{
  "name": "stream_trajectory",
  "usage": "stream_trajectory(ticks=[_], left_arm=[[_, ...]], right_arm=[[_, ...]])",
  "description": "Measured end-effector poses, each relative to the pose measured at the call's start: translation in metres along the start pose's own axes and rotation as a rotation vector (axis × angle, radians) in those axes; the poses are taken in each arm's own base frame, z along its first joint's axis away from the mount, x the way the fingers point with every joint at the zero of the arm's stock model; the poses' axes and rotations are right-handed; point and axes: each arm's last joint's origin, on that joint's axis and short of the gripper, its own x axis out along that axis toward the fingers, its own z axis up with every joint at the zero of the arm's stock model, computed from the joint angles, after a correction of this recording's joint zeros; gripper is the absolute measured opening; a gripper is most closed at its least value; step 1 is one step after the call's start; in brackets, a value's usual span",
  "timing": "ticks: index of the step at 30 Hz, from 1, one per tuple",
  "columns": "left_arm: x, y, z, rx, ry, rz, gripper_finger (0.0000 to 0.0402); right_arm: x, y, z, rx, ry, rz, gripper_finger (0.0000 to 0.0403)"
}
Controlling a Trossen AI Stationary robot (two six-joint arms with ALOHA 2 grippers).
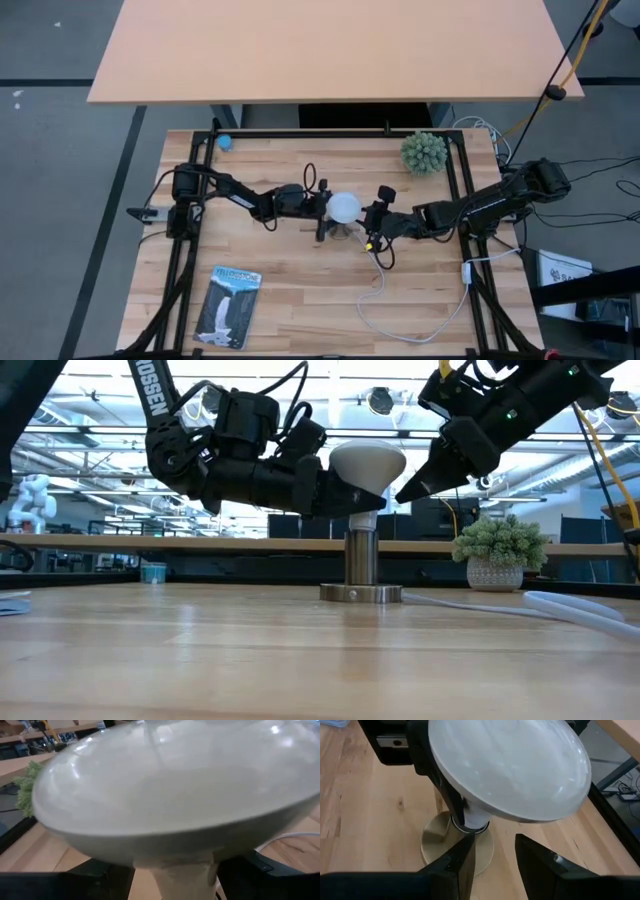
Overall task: Screw lightbulb
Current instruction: Insert the lightbulb into the lamp
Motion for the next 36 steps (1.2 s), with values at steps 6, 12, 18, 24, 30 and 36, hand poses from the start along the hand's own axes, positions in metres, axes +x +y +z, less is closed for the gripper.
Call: stream_trajectory(ticks=[6, 12, 18, 24, 30, 36], left_arm=[[0.000, 0.000, 0.000, 0.002, 0.000, 0.000, 0.0245], [0.000, -0.001, 0.000, -0.014, 0.000, -0.004, 0.0245], [0.000, -0.002, 0.000, -0.034, 0.000, -0.006, 0.0245], [-0.005, -0.002, -0.003, -0.052, -0.014, -0.001, 0.0245], [-0.013, -0.001, -0.004, -0.082, -0.060, 0.003, 0.0245], [-0.013, -0.002, -0.005, -0.096, -0.056, -0.036, 0.0245]], right_arm=[[0.000, 0.000, 0.000, 0.000, -0.001, 0.001, 0.0130], [0.000, 0.000, -0.001, 0.089, 0.009, 0.005, 0.0130], [0.000, 0.000, -0.002, 0.091, 0.024, 0.003, 0.0130], [0.000, 0.000, -0.002, 0.091, 0.024, 0.003, 0.0130], [0.000, 0.000, -0.003, 0.089, 0.027, 0.002, 0.0130], [0.000, 0.000, -0.003, 0.086, 0.032, 0.001, 0.0130]])
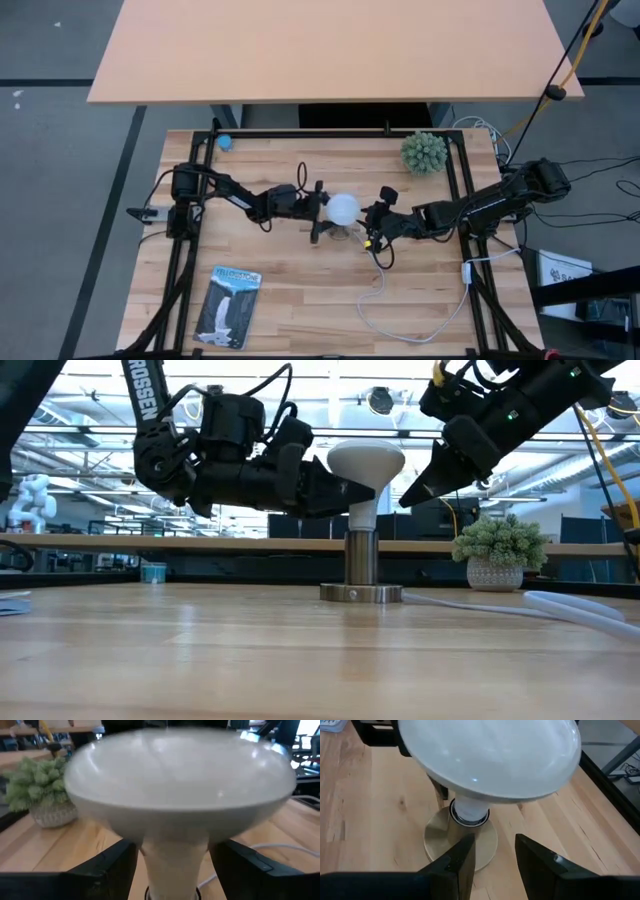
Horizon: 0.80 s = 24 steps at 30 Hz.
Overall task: Screw lightbulb
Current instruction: Insert the lightbulb into the lamp
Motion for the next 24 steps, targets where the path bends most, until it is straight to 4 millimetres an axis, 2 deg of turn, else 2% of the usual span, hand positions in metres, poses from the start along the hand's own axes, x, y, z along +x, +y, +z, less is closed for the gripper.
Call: stream_trajectory(ticks=[9, 12, 21, 24], left_arm=[[-0.001, 0.001, -0.005, -0.036, 0.050, -0.009, 0.0245], [-0.007, 0.002, -0.004, -0.039, 0.057, -0.010, 0.0245], [-0.050, 0.003, 0.004, -0.047, 0.083, 0.043, 0.0245], [-0.058, 0.005, 0.007, -0.046, 0.079, 0.094, 0.0245]], right_arm=[[0.000, 0.000, 0.000, -0.004, 0.002, 0.000, 0.0130], [0.000, 0.000, -0.001, -0.009, 0.009, -0.002, 0.0130], [0.000, -0.001, -0.002, -0.014, 0.022, -0.012, 0.0130], [0.001, -0.003, -0.002, -0.004, 0.023, -0.019, 0.0130]])
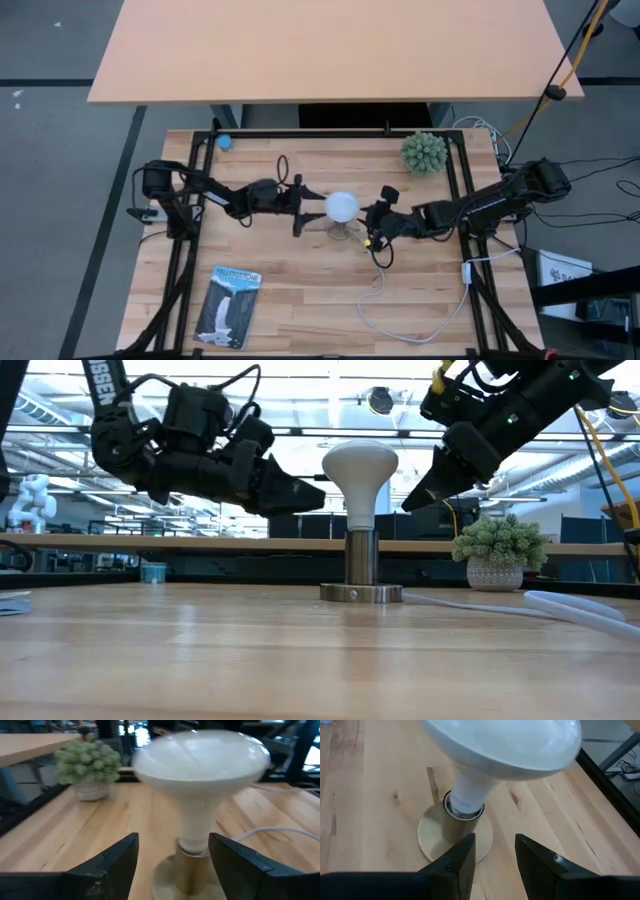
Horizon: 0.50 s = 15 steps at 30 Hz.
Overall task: Screw lightbulb
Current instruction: Insert the lightbulb into the lamp
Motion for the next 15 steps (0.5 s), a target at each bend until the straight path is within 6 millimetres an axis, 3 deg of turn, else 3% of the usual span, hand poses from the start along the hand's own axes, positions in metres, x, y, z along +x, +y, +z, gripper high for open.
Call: stream_trajectory(ticks=[7, 15], left_arm=[[0.001, 0.004, 0.003, -0.071, -0.007, 0.025, 0.0245], [0.001, 0.027, 0.004, -0.269, 0.024, -0.050, 0.0245]], right_arm=[[0.001, -0.004, -0.005, 0.182, 0.052, -0.021, 0.0130], [-0.003, 0.001, -0.021, 0.187, 0.147, 0.074, 0.0123]])
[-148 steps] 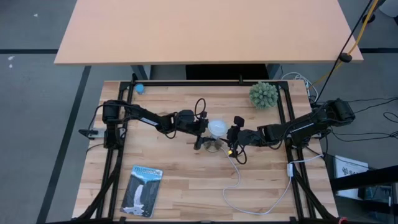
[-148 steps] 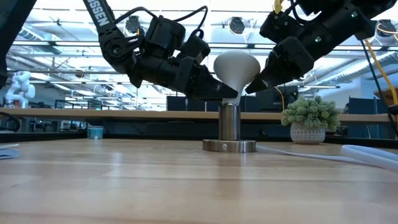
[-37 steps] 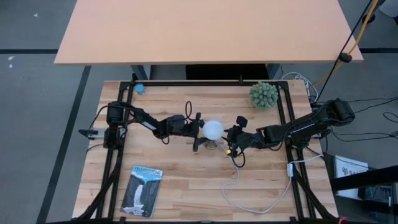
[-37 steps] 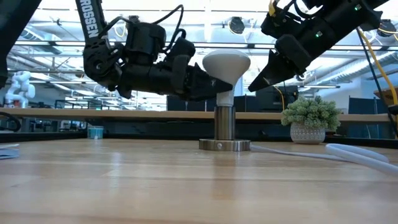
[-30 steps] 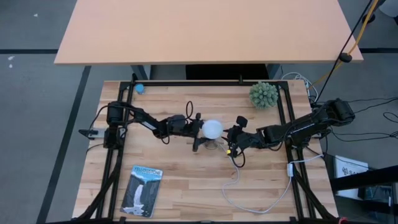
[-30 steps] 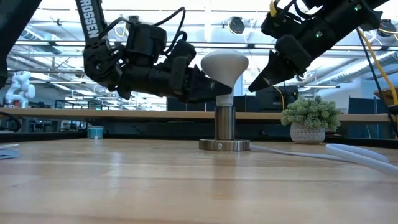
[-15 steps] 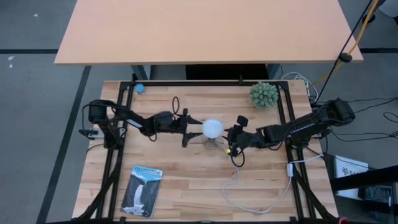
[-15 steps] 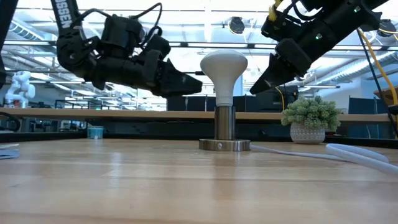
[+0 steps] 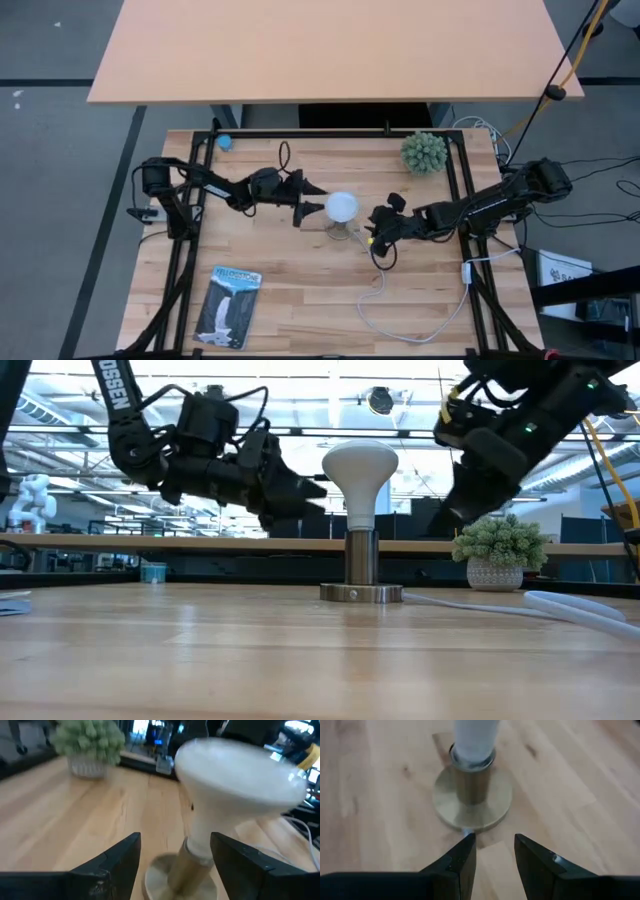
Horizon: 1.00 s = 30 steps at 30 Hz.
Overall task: Screw lightbulb
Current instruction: Insert the lightbulb into the lamp
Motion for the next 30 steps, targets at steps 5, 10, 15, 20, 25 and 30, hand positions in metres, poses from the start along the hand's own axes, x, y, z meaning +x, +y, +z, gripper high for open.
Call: stream_trajectory(ticks=[5, 10, 15, 20, 25, 30], left_arm=[[-0.001, 0.003, -0.006, -0.027, 0.065, 0.015, 0.0245], [-0.004, 0.011, -0.011, -0.047, 0.119, 0.054, 0.0238], [-0.006, 0.018, -0.012, -0.022, 0.134, 0.081, 0.0174], [-0.005, 0.013, -0.014, -0.014, 0.151, 0.066, 0.0038], [-0.002, 0.005, -0.016, -0.045, 0.156, 0.042, 0.0004], [0.002, -0.009, -0.018, -0.075, 0.163, 0.017, 0.0002]], right_arm=[[-0.004, -0.010, -0.017, 0.023, -0.008, 0.008, 0.0093], [-0.010, -0.025, -0.031, 0.052, -0.133, 0.074, 0.0059], [-0.013, -0.047, -0.037, 0.102, -0.402, 0.312, 0.0023], [-0.011, -0.074, -0.038, 0.174, -0.500, 0.391, 0.0003], [-0.002, -0.090, -0.041, 0.189, -0.446, 0.298, 0.0005], [0.001, -0.097, -0.041, 0.236, -0.447, 0.177, 0.0001]])
